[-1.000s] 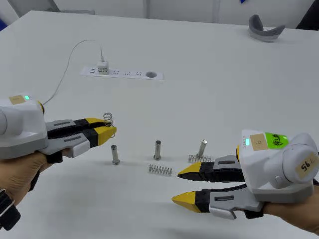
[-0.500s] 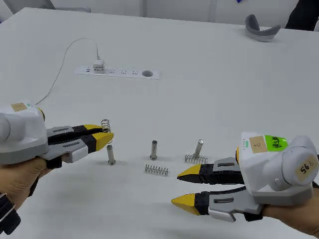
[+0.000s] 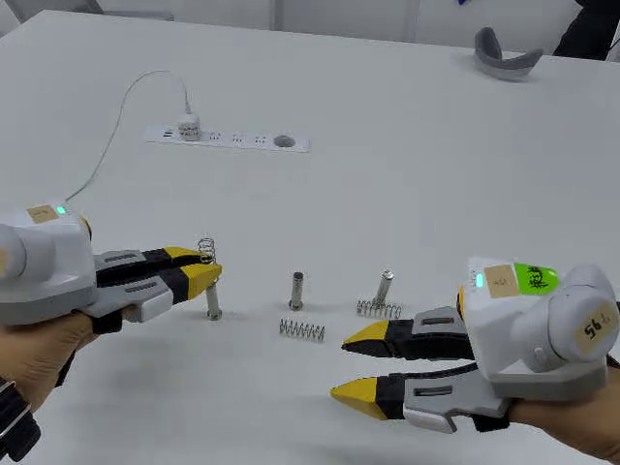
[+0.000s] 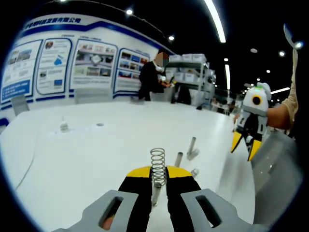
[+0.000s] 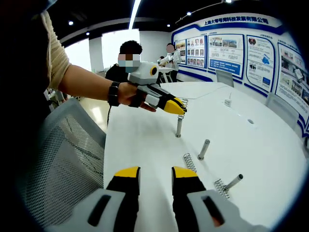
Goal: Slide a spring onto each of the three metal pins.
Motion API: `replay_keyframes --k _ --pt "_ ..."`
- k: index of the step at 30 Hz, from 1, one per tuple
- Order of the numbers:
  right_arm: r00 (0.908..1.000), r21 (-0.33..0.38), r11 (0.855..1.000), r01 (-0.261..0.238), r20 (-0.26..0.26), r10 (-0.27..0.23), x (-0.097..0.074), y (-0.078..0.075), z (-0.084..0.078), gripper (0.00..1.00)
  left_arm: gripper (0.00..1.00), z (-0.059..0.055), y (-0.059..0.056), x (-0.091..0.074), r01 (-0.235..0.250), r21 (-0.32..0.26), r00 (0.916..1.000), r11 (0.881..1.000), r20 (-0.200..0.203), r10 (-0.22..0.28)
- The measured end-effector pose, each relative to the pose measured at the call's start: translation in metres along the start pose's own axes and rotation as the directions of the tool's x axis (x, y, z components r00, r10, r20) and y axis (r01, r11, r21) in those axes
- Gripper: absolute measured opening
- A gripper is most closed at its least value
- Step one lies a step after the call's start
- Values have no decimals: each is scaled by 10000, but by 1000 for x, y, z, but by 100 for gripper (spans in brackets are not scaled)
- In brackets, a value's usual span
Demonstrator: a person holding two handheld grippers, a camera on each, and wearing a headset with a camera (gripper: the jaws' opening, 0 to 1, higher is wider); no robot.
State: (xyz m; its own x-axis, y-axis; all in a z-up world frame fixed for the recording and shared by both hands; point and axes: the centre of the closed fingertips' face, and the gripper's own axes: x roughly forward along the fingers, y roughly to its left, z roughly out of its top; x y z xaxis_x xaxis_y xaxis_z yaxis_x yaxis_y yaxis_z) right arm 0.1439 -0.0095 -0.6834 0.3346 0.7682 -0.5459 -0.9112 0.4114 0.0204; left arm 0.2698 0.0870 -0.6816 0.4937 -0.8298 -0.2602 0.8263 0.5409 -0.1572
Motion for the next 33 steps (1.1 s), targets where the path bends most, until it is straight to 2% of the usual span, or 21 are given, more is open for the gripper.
replay_keyframes --k 13,33 --pt "10000 78 10000 -37 -7 37 1 2 0 27 9 -3 1 1 -55 176 10000 9998 44 54" --pt "10000 99 9999 -44 -40 44 2 2 -1 27 9 -13 3 2 -112 -76 9998 9999 152 114"
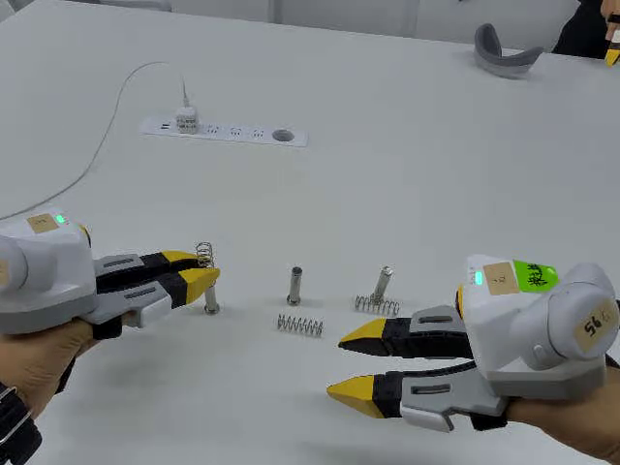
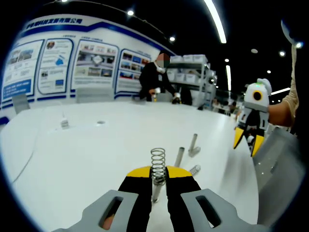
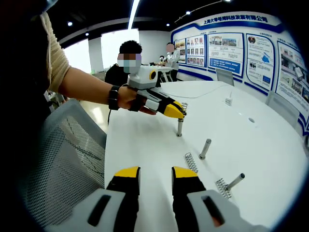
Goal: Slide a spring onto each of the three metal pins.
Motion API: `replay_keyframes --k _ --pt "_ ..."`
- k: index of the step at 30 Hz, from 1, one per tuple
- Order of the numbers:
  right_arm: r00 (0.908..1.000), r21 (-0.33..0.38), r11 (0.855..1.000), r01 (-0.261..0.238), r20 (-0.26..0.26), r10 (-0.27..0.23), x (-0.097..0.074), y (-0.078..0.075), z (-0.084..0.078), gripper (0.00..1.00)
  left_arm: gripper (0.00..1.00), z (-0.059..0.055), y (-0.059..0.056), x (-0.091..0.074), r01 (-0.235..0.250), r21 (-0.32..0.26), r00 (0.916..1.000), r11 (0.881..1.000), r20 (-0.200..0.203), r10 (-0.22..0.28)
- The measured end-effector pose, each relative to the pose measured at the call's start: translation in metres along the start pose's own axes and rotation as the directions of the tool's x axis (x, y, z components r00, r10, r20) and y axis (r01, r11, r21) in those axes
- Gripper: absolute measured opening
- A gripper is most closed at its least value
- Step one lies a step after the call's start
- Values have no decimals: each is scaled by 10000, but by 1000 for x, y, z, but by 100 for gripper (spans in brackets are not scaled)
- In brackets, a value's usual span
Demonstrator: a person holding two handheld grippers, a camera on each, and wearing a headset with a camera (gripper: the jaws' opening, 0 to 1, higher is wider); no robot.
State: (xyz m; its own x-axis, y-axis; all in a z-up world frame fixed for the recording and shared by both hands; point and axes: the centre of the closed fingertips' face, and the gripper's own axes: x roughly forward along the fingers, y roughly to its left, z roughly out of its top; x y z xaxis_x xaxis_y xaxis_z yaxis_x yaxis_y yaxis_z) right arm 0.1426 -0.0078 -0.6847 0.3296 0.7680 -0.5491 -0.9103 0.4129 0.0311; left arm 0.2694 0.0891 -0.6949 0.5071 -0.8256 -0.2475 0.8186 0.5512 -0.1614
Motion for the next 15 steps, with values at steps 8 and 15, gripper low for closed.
replay_keyframes --k 8,15 --pt "10000 51 10000 18 -31 -18 -1 -1 -1 27 9 -3 1 2 -30 -6 10000 10000 68 30" --pt "10000 85 10000 5 -57 -4 0 0 -2 27 10 -3 1 2 -59 36 9998 10000 185 59"
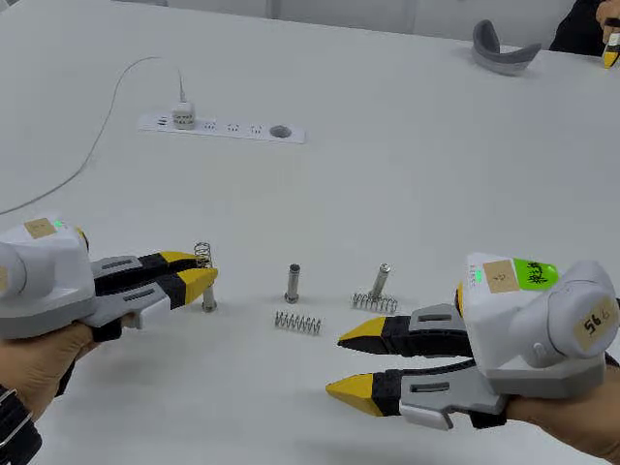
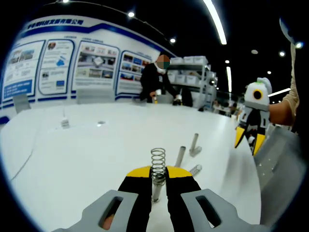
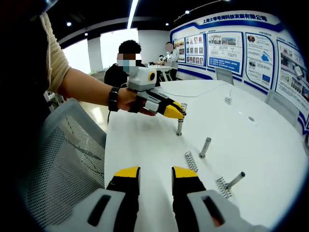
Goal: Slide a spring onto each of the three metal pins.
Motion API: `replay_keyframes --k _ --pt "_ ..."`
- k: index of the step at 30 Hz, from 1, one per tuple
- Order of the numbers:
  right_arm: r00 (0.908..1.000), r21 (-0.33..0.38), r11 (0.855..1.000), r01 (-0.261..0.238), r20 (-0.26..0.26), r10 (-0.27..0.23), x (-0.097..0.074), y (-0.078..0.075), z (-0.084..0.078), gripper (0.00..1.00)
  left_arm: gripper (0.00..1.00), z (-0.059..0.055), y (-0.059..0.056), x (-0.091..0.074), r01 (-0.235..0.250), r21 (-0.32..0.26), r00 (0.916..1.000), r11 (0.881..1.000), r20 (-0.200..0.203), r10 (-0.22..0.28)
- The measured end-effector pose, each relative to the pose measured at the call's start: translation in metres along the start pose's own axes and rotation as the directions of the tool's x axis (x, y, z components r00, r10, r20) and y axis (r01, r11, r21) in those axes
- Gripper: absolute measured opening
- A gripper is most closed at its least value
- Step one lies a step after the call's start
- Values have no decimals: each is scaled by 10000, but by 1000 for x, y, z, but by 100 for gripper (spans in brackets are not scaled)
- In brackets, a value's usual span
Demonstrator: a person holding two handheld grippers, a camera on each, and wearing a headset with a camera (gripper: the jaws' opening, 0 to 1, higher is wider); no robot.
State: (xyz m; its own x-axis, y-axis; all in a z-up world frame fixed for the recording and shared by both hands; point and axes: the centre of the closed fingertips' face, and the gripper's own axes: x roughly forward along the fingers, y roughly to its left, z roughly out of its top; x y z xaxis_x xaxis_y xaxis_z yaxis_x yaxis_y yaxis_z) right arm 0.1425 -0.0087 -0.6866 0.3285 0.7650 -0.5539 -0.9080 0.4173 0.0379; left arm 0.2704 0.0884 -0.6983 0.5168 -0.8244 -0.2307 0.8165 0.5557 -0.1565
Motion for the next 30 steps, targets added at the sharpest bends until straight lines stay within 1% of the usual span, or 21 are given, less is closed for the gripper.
replay_keyframes --k 13,23,30 --pt "10000 33 10000 -59 -20 59 1 2 0 27 10 0 -3 -1 -38 241 10000 9997 88 36" --pt "10000 24 10000 -82 -18 82 2 2 1 27 10 0 -4 -2 -46 164 9999 9999 114 44" --pt "10000 55 9999 -84 -16 84 2 2 0 27 10 -2 -5 -2 -98 483 10000 9988 -6 99"
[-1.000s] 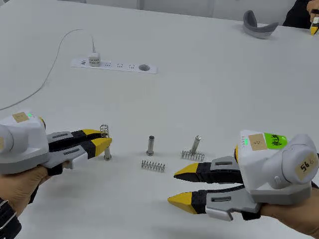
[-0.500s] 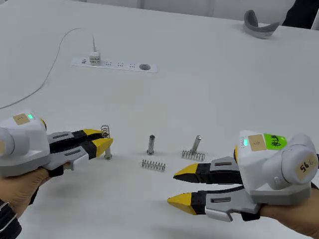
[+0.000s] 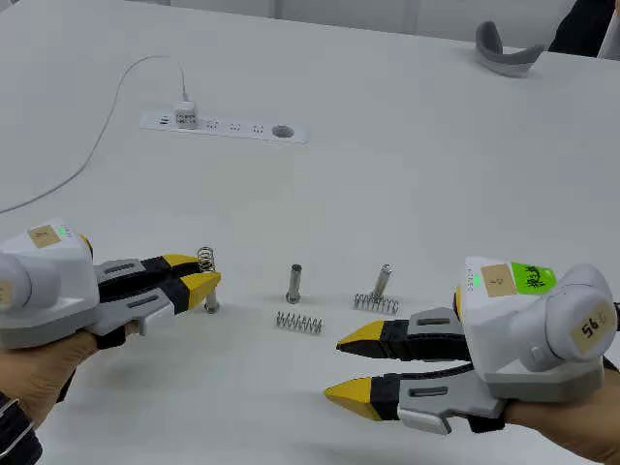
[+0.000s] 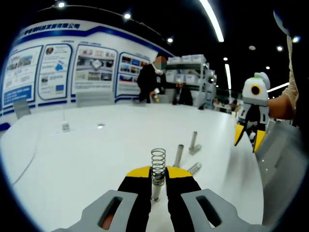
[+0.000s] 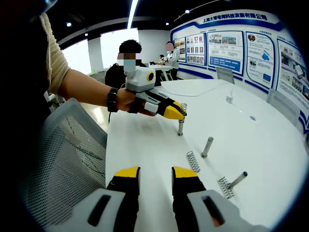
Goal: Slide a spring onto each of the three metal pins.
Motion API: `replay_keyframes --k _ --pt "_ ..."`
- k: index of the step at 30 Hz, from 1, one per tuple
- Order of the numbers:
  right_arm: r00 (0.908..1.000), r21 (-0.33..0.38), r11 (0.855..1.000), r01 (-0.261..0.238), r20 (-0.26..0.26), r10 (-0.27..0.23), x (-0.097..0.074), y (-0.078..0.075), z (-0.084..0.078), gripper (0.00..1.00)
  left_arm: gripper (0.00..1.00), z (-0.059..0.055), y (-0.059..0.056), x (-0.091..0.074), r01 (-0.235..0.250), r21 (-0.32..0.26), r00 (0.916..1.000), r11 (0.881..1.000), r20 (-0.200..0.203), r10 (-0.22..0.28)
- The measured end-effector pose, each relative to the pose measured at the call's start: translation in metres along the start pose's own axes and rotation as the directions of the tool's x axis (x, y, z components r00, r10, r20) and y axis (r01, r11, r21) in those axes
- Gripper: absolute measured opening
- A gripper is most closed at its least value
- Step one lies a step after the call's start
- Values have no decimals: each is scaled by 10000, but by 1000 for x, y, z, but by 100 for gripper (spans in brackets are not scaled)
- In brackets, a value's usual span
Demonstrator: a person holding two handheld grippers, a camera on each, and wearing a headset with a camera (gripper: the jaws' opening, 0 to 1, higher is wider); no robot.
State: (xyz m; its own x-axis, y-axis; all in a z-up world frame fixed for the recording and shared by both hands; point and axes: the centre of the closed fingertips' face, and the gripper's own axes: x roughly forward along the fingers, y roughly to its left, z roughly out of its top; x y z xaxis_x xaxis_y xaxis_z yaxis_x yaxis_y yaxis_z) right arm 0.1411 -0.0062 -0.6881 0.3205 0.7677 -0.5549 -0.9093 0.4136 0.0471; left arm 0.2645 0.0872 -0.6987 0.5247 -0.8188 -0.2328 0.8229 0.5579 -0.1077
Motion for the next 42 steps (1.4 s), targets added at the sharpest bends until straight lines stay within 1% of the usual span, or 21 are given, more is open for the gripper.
replay_keyframes --k 5,17,19,30,42 --pt "10000 1 10000 4 5 -4 0 0 0 27 10 -3 -2 0 20 94 10000 10000 -98 -19" --pt "10000 17 10000 14 -12 -14 0 0 0 27 10 -7 -1 1 -29 82 10000 10000 -34 29" --pt "10000 22 10000 11 -18 -11 0 0 -1 27 10 -9 -1 2 -24 140 9999 9999 -127 25" --pt "10000 56 10000 12 -16 -11 0 1 -2 27 10 -12 0 3 -27 164 9998 9999 -173 30" --pt "10000 88 10000 18 -17 -18 0 0 -3 27 11 -20 1 5 -78 278 9992 9996 -381 88"
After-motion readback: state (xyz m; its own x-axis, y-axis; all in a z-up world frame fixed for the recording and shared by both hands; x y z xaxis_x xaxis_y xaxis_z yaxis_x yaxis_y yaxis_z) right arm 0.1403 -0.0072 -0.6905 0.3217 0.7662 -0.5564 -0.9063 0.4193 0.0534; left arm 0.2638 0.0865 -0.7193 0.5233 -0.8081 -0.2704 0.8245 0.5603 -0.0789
